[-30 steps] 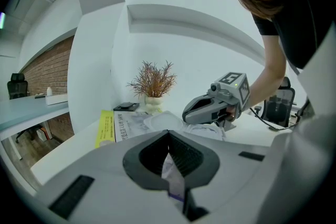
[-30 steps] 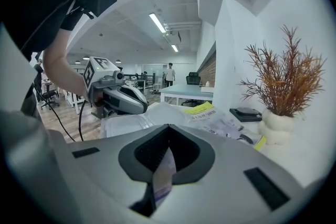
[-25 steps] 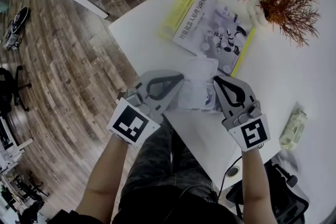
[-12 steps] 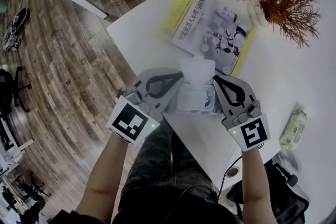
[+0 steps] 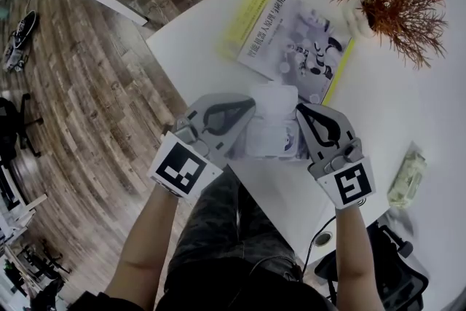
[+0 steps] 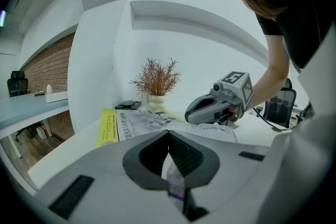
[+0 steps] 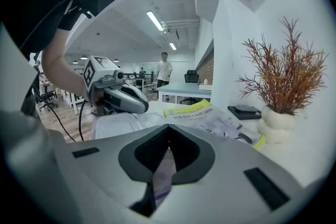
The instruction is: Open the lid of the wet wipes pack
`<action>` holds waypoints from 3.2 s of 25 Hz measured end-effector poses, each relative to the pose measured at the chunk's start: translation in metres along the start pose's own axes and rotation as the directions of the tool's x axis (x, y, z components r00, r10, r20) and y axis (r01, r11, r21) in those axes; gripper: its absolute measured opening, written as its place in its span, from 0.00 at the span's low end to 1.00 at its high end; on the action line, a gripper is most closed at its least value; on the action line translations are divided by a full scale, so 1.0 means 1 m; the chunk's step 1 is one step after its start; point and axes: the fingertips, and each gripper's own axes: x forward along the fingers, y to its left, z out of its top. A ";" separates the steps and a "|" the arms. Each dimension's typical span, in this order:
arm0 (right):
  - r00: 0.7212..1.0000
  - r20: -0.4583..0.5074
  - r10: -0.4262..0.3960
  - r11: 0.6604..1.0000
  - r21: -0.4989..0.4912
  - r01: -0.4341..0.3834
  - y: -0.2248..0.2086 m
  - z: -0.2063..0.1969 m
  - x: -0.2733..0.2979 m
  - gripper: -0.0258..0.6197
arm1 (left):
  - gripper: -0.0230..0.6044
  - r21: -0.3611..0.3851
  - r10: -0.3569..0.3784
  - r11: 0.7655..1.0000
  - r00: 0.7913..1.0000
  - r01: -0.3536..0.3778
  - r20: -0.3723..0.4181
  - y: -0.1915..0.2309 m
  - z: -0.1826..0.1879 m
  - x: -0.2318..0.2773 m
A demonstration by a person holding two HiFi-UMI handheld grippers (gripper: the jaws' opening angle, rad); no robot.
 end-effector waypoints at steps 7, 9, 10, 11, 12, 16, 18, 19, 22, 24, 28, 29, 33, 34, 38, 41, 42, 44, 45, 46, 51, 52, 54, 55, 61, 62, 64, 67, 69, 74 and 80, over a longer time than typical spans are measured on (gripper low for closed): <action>1.000 -0.007 0.003 1.000 0.013 -0.003 -0.002 0.000 0.003 0.07 | 0.06 -0.011 -0.007 1.000 1.000 0.007 0.004 0.004 -0.002 0.001; 1.000 -0.010 0.004 1.000 0.011 -0.004 -0.002 0.000 0.004 0.07 | 0.06 -0.012 -0.008 1.000 1.000 0.008 0.004 0.004 -0.002 0.002; 1.000 -0.011 0.004 1.000 0.009 -0.003 -0.003 0.000 0.004 0.07 | 0.06 -0.012 -0.009 1.000 1.000 0.009 0.004 0.005 -0.002 0.002; 1.000 -0.012 0.003 1.000 0.006 -0.003 -0.003 0.000 0.004 0.07 | 0.06 -0.011 -0.011 1.000 1.000 0.011 0.003 0.005 -0.002 0.002; 1.000 -0.013 0.003 1.000 0.004 -0.003 -0.002 0.000 0.005 0.07 | 0.06 -0.011 -0.013 1.000 1.000 0.013 0.003 0.005 -0.003 0.003; 1.000 -0.021 0.004 1.000 -0.008 -0.004 -0.003 0.000 0.006 0.07 | 0.06 -0.017 -0.016 1.000 1.000 0.016 0.003 0.006 -0.003 0.003; 1.000 -0.025 0.004 1.000 -0.022 -0.004 -0.003 0.000 0.006 0.07 | 0.06 -0.020 -0.015 1.000 1.000 0.015 0.004 0.007 -0.004 0.004; 1.000 -0.029 0.003 1.000 -0.029 -0.004 -0.003 0.000 0.006 0.07 | 0.06 -0.021 -0.014 1.000 1.000 0.014 0.003 0.007 -0.004 0.004; 0.999 -0.038 0.001 0.999 -0.053 -0.003 -0.002 0.000 0.007 0.07 | 0.06 -0.021 -0.012 1.000 1.000 0.012 0.002 0.008 -0.005 0.004; 0.999 -0.037 0.001 0.998 -0.064 -0.003 -0.001 0.000 0.007 0.07 | 0.06 -0.022 -0.009 1.000 1.000 0.009 0.005 0.008 -0.004 0.003; 0.999 -0.035 -0.007 0.997 -0.075 0.004 -0.001 0.001 0.006 0.07 | 0.06 -0.020 0.001 1.000 1.000 -0.001 0.012 0.008 -0.003 0.003; 0.999 -0.033 -0.011 0.997 -0.074 0.009 -0.002 0.001 0.006 0.07 | 0.06 -0.020 0.005 1.000 1.000 -0.004 0.014 0.008 -0.003 0.002; 0.999 -0.015 -0.028 0.998 -0.053 0.028 -0.001 0.003 0.003 0.07 | 0.06 -0.020 0.024 1.000 1.000 -0.023 0.015 0.008 -0.002 -0.001; 0.999 -0.013 -0.031 0.998 -0.048 0.030 -0.001 0.003 0.002 0.07 | 0.06 -0.019 0.028 0.999 0.999 -0.028 0.016 0.007 -0.002 -0.002; 0.999 -0.010 -0.032 0.998 -0.047 0.031 0.002 0.002 -0.002 0.07 | 0.06 -0.017 0.040 0.999 0.999 -0.040 0.019 0.004 -0.001 -0.005; 1.000 -0.002 -0.028 0.998 -0.050 0.028 0.004 0.004 -0.005 0.07 | 0.06 -0.018 0.048 0.999 0.999 -0.048 0.022 0.000 0.001 -0.007; 1.000 0.001 -0.027 0.998 -0.050 0.027 0.005 0.004 -0.006 0.07 | 0.06 -0.018 0.051 0.999 0.998 -0.050 0.025 -0.001 0.002 -0.008; 1.000 -0.001 -0.023 0.998 -0.051 0.023 0.008 0.004 -0.009 0.07 | 0.06 -0.022 0.056 0.998 0.998 -0.055 0.031 -0.003 0.003 -0.009; 1.000 -0.003 -0.021 0.998 -0.051 0.021 0.009 0.004 -0.010 0.07 | 0.06 -0.022 0.058 0.998 0.998 -0.058 0.033 -0.005 0.004 -0.009; 1.000 -0.004 -0.019 0.999 -0.051 0.019 0.011 0.003 -0.012 0.07 | 0.06 -0.022 0.061 0.998 0.998 -0.060 0.034 -0.006 0.005 -0.010; 1.000 0.001 -0.013 0.999 -0.050 0.013 0.019 0.003 -0.022 0.07 | 0.06 -0.025 0.071 0.997 0.997 -0.070 0.037 -0.018 0.006 -0.016; 1.000 0.005 -0.009 0.999 -0.048 0.009 0.022 0.004 -0.024 0.07 | 0.06 -0.024 0.073 0.997 0.997 -0.072 0.036 -0.021 0.006 -0.017; 1.000 0.011 0.003 0.999 -0.045 -0.002 0.027 0.004 -0.028 0.07 | 0.06 -0.025 0.079 0.997 0.996 -0.078 0.036 -0.026 0.006 -0.020; 1.000 0.013 0.008 0.999 -0.044 -0.007 0.030 0.004 -0.030 0.07 | 0.06 -0.025 0.082 0.996 0.996 -0.081 0.037 -0.029 0.006 -0.022; 0.999 0.029 0.017 0.999 -0.033 -0.016 0.047 0.004 -0.044 0.07 | 0.06 -0.049 0.100 0.994 0.994 -0.098 0.040 -0.048 0.004 -0.032; 0.999 0.033 0.018 0.999 -0.033 -0.017 0.050 0.005 -0.047 0.07 | 0.06 -0.056 0.103 0.993 0.994 -0.100 0.043 -0.052 0.003 -0.034; 0.999 0.042 0.020 0.999 -0.033 -0.019 0.056 0.007 -0.052 0.07 | 0.06 -0.074 0.108 0.992 0.993 -0.104 0.054 -0.058 0.004 -0.037; 0.998 0.055 0.030 0.999 -0.033 -0.029 0.065 0.011 -0.060 0.07 | 0.06 -0.077 0.116 0.991 0.990 -0.109 0.082 -0.068 0.009 -0.042; 0.998 0.056 0.038 0.999 -0.030 -0.036 0.071 0.011 -0.065 0.07 | 0.06 -0.086 0.121 0.990 0.988 -0.113 0.095 -0.075 0.012 -0.045; 0.996 0.079 0.049 0.999 -0.006 -0.049 0.084 0.017 -0.079 0.07 | 0.06 -0.128 0.135 0.985 0.983 -0.119 0.124 -0.091 0.019 -0.056; 0.993 0.086 0.078 0.997 -0.010 -0.077 0.101 0.025 -0.095 0.07 | 0.06 -0.193 0.153 0.974 0.974 -0.120 0.169 -0.108 0.031 -0.069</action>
